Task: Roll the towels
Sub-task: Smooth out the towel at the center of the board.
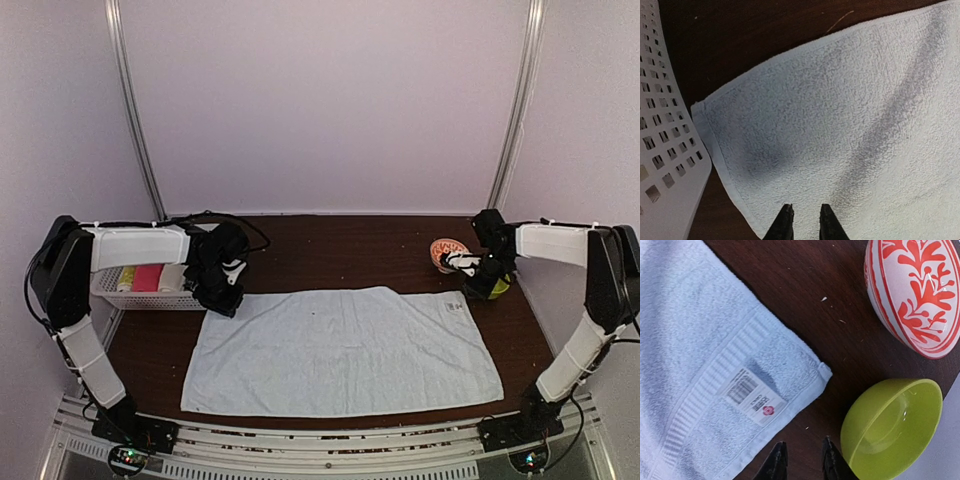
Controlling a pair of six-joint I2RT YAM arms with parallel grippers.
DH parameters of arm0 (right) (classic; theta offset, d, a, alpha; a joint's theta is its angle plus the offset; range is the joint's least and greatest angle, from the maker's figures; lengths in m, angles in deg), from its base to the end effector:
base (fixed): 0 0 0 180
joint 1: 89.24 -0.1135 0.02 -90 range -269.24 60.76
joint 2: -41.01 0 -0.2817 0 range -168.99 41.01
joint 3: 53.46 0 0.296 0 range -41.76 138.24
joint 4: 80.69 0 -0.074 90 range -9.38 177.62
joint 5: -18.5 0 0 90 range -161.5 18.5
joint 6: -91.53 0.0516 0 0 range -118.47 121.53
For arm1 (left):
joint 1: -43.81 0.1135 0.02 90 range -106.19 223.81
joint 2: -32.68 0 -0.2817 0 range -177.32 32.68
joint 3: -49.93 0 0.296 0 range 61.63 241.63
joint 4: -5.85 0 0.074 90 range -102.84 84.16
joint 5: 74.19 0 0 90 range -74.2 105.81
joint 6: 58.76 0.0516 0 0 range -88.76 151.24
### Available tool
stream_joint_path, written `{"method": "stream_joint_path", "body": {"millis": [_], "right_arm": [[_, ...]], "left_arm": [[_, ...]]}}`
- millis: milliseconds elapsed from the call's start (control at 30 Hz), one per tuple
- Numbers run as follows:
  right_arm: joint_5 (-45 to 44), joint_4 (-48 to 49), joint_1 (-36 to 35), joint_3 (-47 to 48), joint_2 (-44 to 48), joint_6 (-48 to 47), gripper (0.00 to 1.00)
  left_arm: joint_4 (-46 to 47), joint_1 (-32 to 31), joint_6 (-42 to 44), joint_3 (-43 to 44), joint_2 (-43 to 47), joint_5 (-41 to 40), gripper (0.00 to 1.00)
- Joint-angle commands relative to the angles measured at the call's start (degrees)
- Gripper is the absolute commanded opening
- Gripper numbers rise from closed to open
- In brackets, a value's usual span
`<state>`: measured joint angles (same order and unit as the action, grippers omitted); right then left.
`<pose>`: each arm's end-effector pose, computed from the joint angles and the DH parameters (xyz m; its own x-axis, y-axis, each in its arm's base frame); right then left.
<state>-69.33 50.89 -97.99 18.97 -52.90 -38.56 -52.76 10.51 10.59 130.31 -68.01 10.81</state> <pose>0.3533 0.0564 0.1682 -0.6039 -0.7441 -0.2858 -0.7239 0.6621 -0.1941 0.3150 -0.2015 0.1645 -0.9555 0.2073 -0.2100 0.2094 0.9777 0.0123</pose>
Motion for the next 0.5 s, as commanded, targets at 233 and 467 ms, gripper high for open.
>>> {"method": "stream_joint_path", "body": {"millis": [233, 467], "right_arm": [[2.5, 0.0, -0.4, -11.1, 6.0, 1.3, 0.27], [-2.9, 4.5, 1.2, -17.1, 5.6, 2.6, 0.27]], "left_arm": [[3.0, 0.2, -1.6, -9.2, 4.9, 2.4, 0.24], [3.4, 0.1, -3.5, -15.1, 8.3, 3.8, 0.25]]}}
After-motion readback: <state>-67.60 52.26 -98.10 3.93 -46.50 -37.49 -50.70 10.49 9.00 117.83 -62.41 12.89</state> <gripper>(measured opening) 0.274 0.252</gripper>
